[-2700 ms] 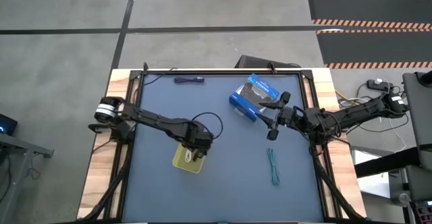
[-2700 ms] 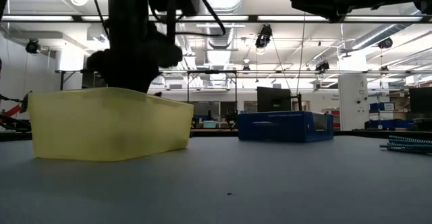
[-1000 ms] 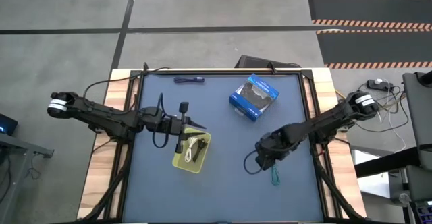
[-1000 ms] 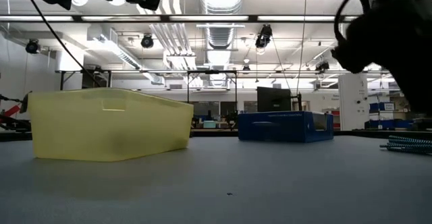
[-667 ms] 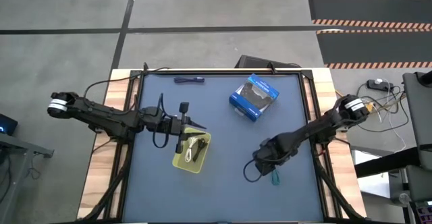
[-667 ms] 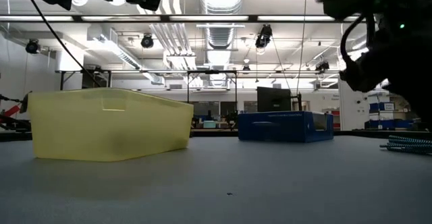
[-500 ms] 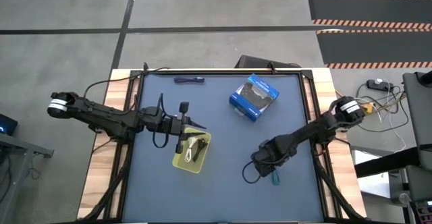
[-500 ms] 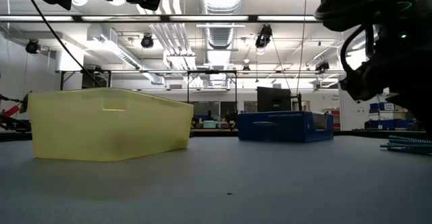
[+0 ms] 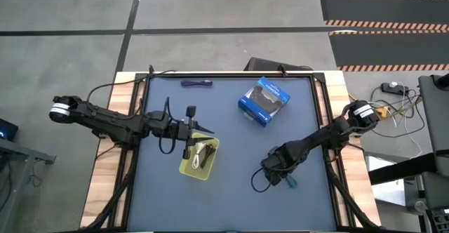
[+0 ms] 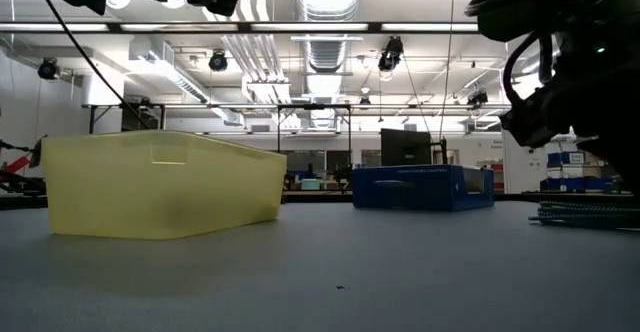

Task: Pick and place USB-C Cables
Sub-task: Put the blue charger cable into the yellow bin

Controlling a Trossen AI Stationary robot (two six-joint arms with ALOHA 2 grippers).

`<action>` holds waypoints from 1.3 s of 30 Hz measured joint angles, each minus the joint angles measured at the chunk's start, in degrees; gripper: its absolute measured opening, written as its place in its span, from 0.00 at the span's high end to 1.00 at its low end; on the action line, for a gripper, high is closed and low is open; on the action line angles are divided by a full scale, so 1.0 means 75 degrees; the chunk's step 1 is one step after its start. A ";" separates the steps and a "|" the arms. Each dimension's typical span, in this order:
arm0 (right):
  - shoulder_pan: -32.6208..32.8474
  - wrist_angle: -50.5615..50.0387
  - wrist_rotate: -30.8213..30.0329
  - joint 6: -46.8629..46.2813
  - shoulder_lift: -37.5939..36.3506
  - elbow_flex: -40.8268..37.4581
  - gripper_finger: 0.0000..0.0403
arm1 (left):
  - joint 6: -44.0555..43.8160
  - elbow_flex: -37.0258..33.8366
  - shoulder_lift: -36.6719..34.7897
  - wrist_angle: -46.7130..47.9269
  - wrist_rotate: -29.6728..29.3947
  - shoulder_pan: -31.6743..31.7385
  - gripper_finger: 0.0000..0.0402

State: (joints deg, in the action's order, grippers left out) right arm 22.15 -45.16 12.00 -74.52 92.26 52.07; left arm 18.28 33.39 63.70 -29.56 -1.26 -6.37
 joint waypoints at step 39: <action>-0.0711 0.7490 -0.3435 0.7149 -0.1330 -0.1012 0.94 | -0.0580 0.0000 0.0006 -0.0460 -0.0020 -0.0003 0.84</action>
State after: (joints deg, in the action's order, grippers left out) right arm 16.82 11.01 -13.76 -20.90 82.28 44.48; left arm 13.93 33.39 63.75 -33.01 -1.41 -6.39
